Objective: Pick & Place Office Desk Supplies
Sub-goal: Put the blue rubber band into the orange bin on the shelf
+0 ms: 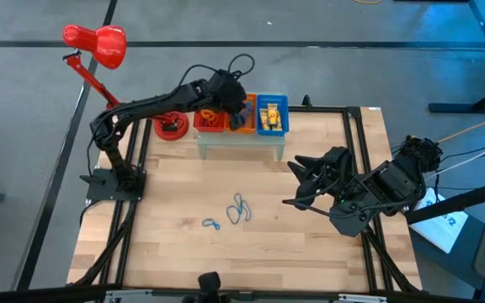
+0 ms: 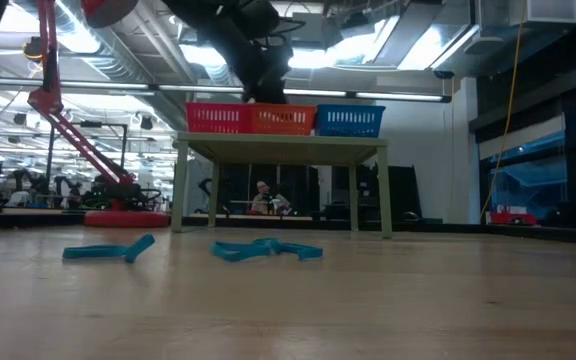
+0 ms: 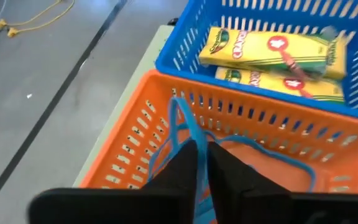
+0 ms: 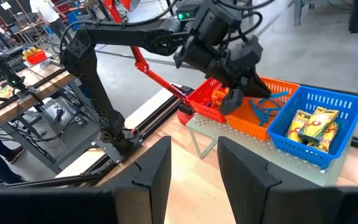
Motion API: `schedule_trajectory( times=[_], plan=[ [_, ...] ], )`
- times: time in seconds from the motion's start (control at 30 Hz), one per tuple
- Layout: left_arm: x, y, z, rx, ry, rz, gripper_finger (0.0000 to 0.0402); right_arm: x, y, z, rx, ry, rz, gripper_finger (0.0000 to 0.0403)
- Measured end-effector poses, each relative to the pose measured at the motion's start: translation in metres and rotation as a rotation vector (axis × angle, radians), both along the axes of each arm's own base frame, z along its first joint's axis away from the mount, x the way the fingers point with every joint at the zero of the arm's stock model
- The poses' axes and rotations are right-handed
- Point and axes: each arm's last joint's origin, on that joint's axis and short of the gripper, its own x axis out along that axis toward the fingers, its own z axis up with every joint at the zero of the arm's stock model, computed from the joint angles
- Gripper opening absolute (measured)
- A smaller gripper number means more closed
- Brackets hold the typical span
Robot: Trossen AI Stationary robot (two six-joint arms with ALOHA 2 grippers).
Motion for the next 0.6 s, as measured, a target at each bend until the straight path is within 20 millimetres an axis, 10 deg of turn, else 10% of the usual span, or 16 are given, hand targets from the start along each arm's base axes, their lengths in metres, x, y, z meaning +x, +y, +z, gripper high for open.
schedule_trajectory(
  times=[0.33,0.6],
  plan=[
    [-0.016,-0.013,0.032,0.025,-0.089,-0.027,0.014,0.0,-0.002,0.0,-0.006,0.007,-0.005,0.0132],
    [-0.052,-0.066,0.088,-0.102,-0.306,-0.444,0.0166,0.001,-0.002,0.0,-0.009,0.006,-0.008,0.0132]
  ],
)
